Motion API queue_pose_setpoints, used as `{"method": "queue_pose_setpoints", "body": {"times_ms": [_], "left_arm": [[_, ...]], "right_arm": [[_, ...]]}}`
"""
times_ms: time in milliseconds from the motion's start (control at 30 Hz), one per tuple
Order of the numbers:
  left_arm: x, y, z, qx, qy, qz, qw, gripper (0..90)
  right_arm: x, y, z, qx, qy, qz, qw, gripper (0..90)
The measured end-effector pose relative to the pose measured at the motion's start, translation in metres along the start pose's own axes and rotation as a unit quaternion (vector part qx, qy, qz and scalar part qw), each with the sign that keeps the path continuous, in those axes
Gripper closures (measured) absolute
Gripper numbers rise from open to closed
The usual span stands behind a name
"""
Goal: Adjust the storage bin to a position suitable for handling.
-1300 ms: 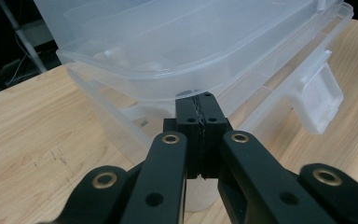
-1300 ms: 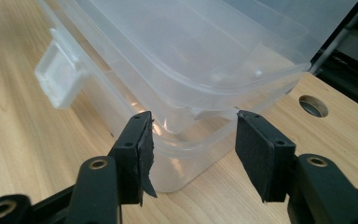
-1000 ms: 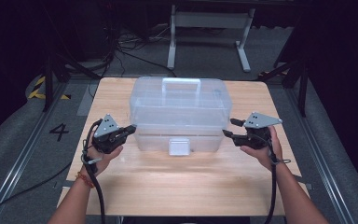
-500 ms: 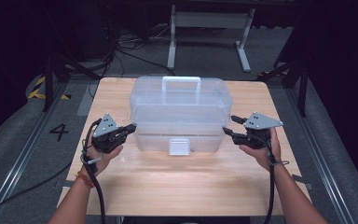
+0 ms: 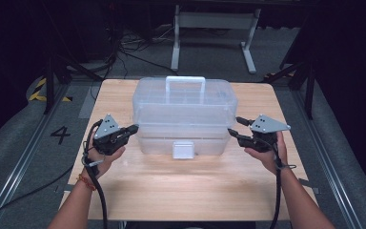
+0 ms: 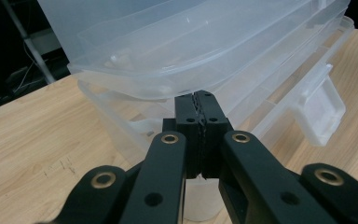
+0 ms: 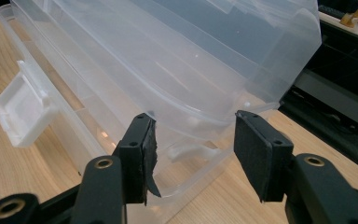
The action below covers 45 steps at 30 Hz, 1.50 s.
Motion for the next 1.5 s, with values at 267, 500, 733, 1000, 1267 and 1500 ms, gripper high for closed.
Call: {"method": "queue_pose_setpoints", "body": {"times_ms": [267,500,733,1000,1267,1500], "left_arm": [[0.0,0.001,0.0,0.003,0.0,-0.002,1.0,89.7],[0.0,0.001,0.0,0.003,-0.001,0.002,1.0,89.7],[0.0,0.001,-0.001,0.0,-0.001,0.002,1.0,89.2],[0.0,-0.006,-0.001,0.015,0.0,0.007,0.9999,87.0],[-0.002,-0.014,0.002,0.03,-0.002,0.014,0.9995,85.7],[-0.004,-0.02,0.007,0.044,-0.008,0.014,0.9989,85.2]], "right_arm": [[-0.002,-0.003,0.0,0.005,0.002,-0.002,1.0,44.9],[-0.008,-0.005,0.001,0.005,-0.022,-0.006,0.9997,48.2],[-0.011,-0.002,0.003,-0.001,-0.031,-0.011,0.9994,49.9],[-0.018,0.015,0.002,-0.027,-0.046,-0.011,0.9985,53.6],[-0.026,0.03,0.004,-0.045,-0.06,-0.005,0.9971,58.6],[-0.033,0.041,0.008,-0.057,-0.069,-0.002,0.996,61.5]]}}
Point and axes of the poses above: each handheld gripper's, and its own axes: z roughly forward along the jaws, y roughly out of its top, x roughly to its left, the point moved 7 cm from there along z, roughly forward along the jaws, and after that the axes turned 5 degrees about -x, right-handed, at the moved point
